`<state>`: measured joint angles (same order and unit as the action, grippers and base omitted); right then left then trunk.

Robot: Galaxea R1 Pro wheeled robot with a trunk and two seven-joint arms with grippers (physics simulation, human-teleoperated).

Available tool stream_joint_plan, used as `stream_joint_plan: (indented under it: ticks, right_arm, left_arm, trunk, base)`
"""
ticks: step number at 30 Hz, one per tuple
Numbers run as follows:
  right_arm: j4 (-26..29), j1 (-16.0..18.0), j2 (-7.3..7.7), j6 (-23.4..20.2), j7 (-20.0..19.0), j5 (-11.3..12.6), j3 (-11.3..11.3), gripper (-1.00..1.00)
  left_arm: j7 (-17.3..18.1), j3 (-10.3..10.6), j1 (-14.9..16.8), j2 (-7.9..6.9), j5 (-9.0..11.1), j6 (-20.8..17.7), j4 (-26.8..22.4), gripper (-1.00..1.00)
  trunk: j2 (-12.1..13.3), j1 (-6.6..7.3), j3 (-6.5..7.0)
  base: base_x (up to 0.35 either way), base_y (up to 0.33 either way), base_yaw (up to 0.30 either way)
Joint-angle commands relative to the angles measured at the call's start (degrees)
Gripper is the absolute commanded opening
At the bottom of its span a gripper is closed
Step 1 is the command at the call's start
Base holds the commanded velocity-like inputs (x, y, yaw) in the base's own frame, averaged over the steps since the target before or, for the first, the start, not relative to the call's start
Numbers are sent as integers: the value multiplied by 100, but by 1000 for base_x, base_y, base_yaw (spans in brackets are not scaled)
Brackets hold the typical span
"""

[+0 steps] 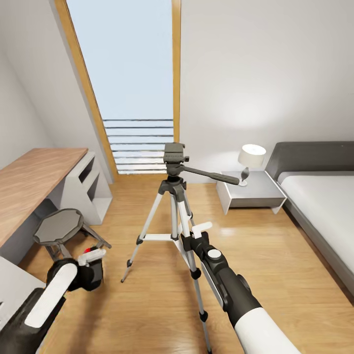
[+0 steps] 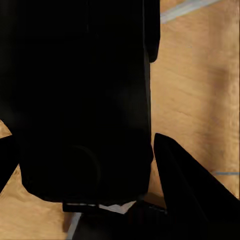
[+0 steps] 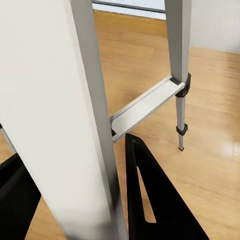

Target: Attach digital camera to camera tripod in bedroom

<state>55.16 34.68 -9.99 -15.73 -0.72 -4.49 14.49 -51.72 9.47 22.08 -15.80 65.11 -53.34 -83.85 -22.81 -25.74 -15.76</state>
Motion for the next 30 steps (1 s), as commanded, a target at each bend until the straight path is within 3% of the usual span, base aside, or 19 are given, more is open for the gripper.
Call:
stream_joint_plan:
  ticks: [1,5,7,14,15,19,24,26,30]
  right_arm:
    - [11,3,-1,-36,-6,-41,1,-100]
    - [12,3,-1,-36,3,-49,1,-100]
    - [12,3,-1,-36,5,-50,1,-100]
    - [12,3,-1,-44,3,-60,1,-100]
    - [12,3,-1,-44,2,-60,1,-100]
    - [20,3,-1,-56,-7,-61,1,-100]
    - [27,3,-1,-81,-14,-61,1,-100]
    - [45,3,-1,-90,-19,-61,1,-100]
    - [81,3,-1,-96,-17,-65,8,-100]
  left_arm:
    - [-92,-99,511,28,55,-125,-38,-100]
    - [-181,-219,1523,5,82,-353,36,-100]
    - [-193,-236,1866,10,90,-394,146,-100]
    - [-207,-267,4027,167,293,-468,1379,-100]
    - [-208,-268,4221,194,321,-469,1504,-100]
    - [-216,-270,5385,485,429,-474,2189,-100]
    - [-222,-263,6437,937,452,-478,2603,-100]
    - [-220,-253,7003,1221,465,-482,2965,-100]
    - [-157,-202,7747,1547,555,-503,3579,-100]
  trunk:
    - [-11,-4,-10]
    - [-11,-4,-10]
    - [-11,-4,-10]
    - [-11,-4,-10]
    - [-11,-4,-10]
    - [-11,-4,-10]
    - [-11,-4,-10]
    - [-11,-4,-10]
    - [-11,-4,-10]
  base:
    - [0,0,0]
    - [0,0,0]
    - [0,0,0]
    - [0,0,0]
    - [0,0,0]
    - [0,0,0]
    - [0,0,0]
    - [0,0,0]
    - [0,0,0]
